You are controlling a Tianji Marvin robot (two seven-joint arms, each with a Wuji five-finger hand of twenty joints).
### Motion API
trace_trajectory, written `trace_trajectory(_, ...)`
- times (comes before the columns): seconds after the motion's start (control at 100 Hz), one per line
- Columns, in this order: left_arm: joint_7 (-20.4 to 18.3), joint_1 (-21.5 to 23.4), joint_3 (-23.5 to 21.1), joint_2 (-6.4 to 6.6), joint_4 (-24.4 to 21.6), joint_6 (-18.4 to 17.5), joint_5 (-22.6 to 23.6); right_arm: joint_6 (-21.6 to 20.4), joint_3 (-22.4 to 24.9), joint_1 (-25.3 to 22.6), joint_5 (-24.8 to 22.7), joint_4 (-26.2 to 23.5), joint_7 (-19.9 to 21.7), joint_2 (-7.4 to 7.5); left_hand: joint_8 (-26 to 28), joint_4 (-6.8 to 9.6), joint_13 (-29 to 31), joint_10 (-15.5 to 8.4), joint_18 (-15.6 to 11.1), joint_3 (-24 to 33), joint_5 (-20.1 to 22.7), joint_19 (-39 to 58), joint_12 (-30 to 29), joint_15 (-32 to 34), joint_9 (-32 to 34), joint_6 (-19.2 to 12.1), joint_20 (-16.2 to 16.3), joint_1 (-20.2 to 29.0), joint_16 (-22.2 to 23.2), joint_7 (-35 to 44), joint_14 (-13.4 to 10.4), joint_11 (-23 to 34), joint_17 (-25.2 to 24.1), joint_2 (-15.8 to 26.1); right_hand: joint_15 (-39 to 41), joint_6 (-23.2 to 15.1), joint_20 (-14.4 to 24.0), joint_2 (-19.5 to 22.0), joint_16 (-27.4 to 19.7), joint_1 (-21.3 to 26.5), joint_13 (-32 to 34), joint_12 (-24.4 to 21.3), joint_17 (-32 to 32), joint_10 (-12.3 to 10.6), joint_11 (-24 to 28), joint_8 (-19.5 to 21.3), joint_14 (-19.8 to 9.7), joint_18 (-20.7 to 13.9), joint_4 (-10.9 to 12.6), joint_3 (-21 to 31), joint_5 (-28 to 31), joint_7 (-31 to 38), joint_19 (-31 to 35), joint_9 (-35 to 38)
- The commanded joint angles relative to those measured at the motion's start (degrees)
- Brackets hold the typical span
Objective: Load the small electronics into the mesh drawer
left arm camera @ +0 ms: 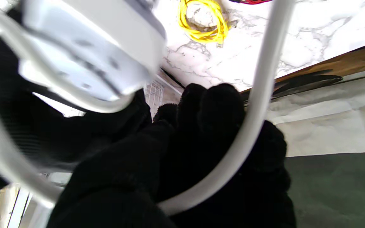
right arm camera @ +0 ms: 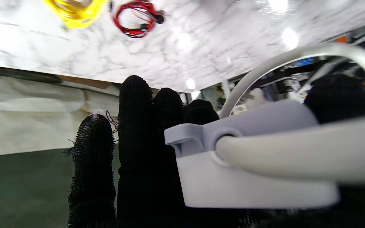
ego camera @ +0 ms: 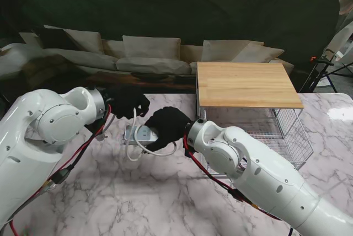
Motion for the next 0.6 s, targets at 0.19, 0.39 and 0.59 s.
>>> trace_trajectory(0.19, -0.64, 3.83, -1.36, 0.19, -5.20, -1.01, 2.93, 7.40, -2.36, 2.16, -2.74, 1.88, -0.34, -0.63, -0.39, 4.28, 3.54, 0.09, -1.08, 6.80, 3.78, 7.80, 1.67, 5.85, 4.13, -0.04, -1.38, -1.14, -0.17, 3.62, -0.52, 3.83, 2.81, -1.84, 2.71, -5.99, 1.23, 8.38, 0.68, 8.10, 3.33, 0.09, 0.38, -6.57, 4.54, 0.53, -0.48, 0.93, 6.07, 29.81, 8.28, 8.80, 2.18, 4.31)
trace_trajectory(0.39, 0.05, 3.79, 0.36, -0.18, -6.26, 0.26, 5.29, 8.33, -4.26, 3.04, -4.04, 1.92, -0.94, -0.88, -1.50, 5.47, 3.42, -0.30, -1.03, 6.26, 3.47, 8.75, 2.53, 7.85, 3.96, 0.17, -1.75, -1.54, -0.22, 2.06, -1.25, 4.83, 2.89, -1.35, 3.23, -6.31, 1.29, 7.98, 0.58, 7.59, 4.15, -0.19, 1.14, -6.69, 4.62, 0.29, -0.56, 0.96, 6.24, 30.57, 8.91, 8.90, 2.85, 5.04)
trace_trajectory(0.59, 0.07, 3.35, 0.67, -0.36, -6.35, 0.49, 7.35, 6.05, -4.95, 3.66, -3.53, 3.12, -1.38, -1.00, -2.03, 1.27, -2.73, 1.92, -0.05, -21.22, -2.03, 0.17, -0.74, -1.09, -4.02, 1.47, 0.06, 14.53, 2.16, -9.53, -0.14, -5.14, -3.01, 11.23, 2.95, -6.22, 1.06, 8.45, 0.36, 7.60, 3.63, -0.18, 0.72, -6.78, 4.57, 0.28, -0.74, 0.74, 6.02, 30.21, 8.78, 8.78, 2.61, 4.68)
